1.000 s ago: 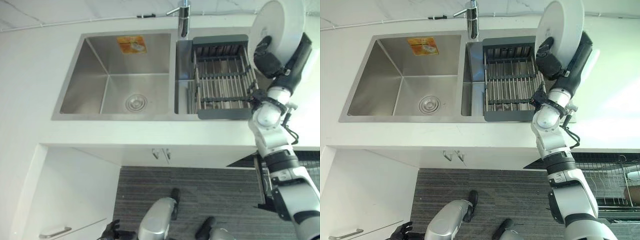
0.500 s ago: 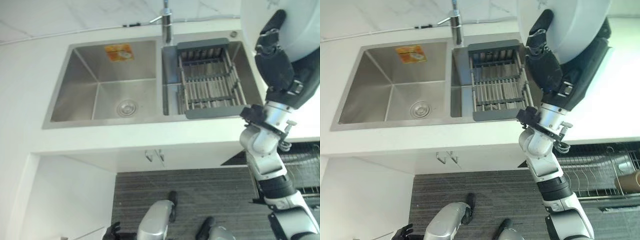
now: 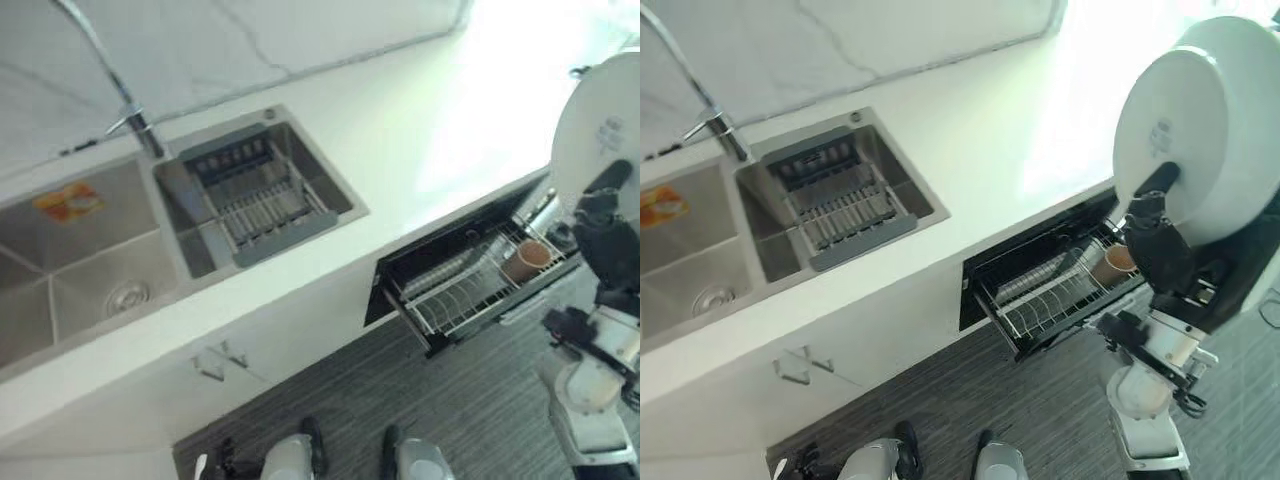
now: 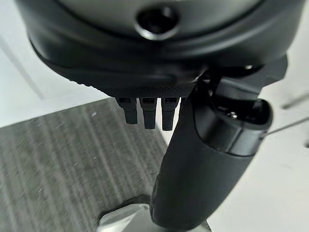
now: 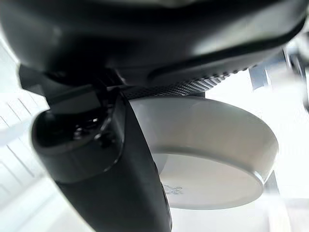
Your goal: Place the dishes in the dishwasher.
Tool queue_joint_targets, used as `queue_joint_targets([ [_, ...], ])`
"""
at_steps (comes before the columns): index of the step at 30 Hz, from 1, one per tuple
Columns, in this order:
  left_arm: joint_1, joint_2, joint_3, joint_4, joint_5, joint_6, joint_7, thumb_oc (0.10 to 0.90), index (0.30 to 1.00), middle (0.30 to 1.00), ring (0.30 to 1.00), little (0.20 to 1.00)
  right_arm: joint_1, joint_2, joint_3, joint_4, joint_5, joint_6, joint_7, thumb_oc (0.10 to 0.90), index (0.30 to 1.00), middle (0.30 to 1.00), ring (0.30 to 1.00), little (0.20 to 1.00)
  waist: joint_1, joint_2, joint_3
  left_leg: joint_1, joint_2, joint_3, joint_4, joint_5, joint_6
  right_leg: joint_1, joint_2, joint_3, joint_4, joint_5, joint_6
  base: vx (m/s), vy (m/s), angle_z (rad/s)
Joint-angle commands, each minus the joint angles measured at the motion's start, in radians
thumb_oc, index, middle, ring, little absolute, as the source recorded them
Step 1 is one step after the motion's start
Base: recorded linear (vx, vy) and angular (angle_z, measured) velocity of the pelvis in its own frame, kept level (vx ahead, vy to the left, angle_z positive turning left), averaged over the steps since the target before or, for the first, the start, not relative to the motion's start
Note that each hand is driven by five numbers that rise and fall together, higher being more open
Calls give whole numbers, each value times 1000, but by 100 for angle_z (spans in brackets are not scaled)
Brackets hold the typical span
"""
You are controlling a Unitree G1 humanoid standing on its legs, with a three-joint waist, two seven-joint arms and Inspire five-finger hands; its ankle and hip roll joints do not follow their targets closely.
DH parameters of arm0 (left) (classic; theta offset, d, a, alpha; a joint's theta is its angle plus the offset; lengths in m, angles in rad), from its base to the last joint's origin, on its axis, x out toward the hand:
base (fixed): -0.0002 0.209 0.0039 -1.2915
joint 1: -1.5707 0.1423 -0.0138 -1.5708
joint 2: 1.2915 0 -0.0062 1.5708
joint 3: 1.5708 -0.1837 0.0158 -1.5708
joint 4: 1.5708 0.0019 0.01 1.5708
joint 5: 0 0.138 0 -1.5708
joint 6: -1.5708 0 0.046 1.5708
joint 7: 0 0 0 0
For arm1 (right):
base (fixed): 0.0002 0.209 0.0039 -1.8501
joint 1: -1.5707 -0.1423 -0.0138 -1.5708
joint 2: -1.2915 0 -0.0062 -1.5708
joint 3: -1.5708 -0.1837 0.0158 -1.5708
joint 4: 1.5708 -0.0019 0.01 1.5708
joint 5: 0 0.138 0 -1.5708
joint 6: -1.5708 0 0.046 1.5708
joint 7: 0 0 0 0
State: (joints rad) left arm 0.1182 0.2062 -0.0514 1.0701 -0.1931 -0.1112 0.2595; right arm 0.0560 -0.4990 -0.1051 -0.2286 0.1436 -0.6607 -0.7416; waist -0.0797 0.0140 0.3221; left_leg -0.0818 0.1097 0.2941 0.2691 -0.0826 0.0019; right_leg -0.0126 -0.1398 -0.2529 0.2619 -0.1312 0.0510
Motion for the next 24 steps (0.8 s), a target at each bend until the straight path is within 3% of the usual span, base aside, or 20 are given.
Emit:
queue_joint_targets([
  [1, 34, 12, -21, -10, -31, -13, 43, 800, 900, 900, 900, 900, -127, -19, -77, -24, 33, -130, 36, 400, 300, 300, 300, 300, 33, -12, -33, 71, 1, -35, 31, -124, -18, -3, 7, -8, 38, -71, 6, 1, -56, -23],
  [4, 21, 13, -19, -11, -70, 8, 31, 800, 900, 900, 900, 900, -101, -4, -52, 57, 64, -118, 64, 400, 300, 300, 300, 300, 18, -10, -25, 72, 4, -40, 31, -119, -21, -4, 11, 4, 38, -74, -1, -10, -56, -10],
  [10, 33, -3, -60, -6, -80, 19, 40, 800, 900, 900, 900, 900, -151, 46, 63, 292, 67, -142, 66, 400, 300, 300, 300, 300, 38, 8, -25, 64, -2, -60, 31, -110, -33, -8, 0, -1, 38, -81, -8, 20, -6, 0],
  [17, 44, 0, -74, 7, -90, 33, 43, 800, 900, 900, 900, 900, -218, 24, 98, 351, 23, -81, 43, 400, 300, 300, 300, 300, 68, 15, -28, 41, -7, -79, 31, -104, -42, -16, -8, -22, 38, -85, -6, 13, -1, 7],
  [24, 15, 28, -97, 1, -64, 33, 38, 800, 900, 900, 900, 900, -330, -17, 163, 475, 26, 49, 59, 400, 300, 300, 300, 300, 113, 23, -17, 21, -17, -109, 31, -92, -43, -10, -7, -52, 38, -84, -15, 6, -23, 14],
])
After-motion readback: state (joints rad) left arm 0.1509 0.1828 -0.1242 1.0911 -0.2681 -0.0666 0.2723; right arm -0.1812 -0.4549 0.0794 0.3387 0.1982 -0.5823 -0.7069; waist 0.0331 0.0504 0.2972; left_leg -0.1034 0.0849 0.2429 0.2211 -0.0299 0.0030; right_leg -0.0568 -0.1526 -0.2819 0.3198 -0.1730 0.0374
